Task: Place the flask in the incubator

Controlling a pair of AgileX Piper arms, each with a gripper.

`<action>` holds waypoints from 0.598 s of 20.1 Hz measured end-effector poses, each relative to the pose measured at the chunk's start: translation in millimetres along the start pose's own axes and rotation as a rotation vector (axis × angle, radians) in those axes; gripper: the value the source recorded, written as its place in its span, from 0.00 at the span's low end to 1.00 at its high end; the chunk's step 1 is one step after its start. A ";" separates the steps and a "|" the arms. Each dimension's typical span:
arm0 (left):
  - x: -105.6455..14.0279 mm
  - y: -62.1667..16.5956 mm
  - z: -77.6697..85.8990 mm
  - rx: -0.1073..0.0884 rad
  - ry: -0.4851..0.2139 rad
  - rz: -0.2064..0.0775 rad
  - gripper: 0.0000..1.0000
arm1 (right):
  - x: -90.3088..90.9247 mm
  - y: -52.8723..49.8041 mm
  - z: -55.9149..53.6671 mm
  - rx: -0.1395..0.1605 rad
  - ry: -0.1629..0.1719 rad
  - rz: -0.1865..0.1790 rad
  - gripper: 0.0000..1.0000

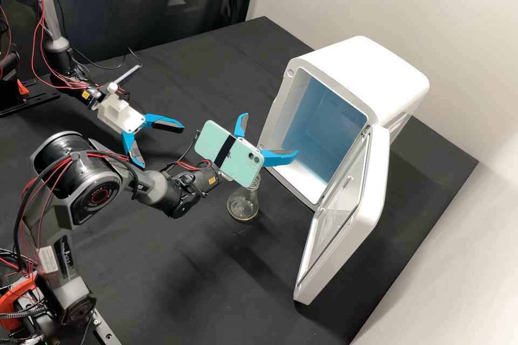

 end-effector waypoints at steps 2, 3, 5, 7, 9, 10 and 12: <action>-3.6 2.9 0.1 0.005 -0.004 0.008 1.00 | 0.0 0.0 0.0 0.000 0.000 0.000 1.00; -4.9 4.1 -0.5 0.011 -0.008 0.010 1.00 | 0.0 0.0 0.0 0.000 0.000 0.000 1.00; -7.0 4.8 -1.9 0.011 -0.006 0.015 1.00 | 0.0 0.0 0.0 0.000 0.000 0.000 1.00; -8.2 4.1 -3.0 0.012 -0.006 0.012 1.00 | 0.0 0.0 0.0 0.000 0.000 0.000 1.00; -12.0 5.2 -1.4 0.013 -0.008 0.014 1.00 | -0.4 0.1 -0.1 0.000 0.004 0.004 1.00; -13.6 6.3 -0.5 0.015 -0.011 0.019 1.00 | -1.9 0.5 1.7 -0.003 0.004 0.008 1.00; -15.7 9.5 1.1 0.021 -0.017 0.030 1.00 | -5.6 1.1 6.7 -0.007 0.013 0.027 1.00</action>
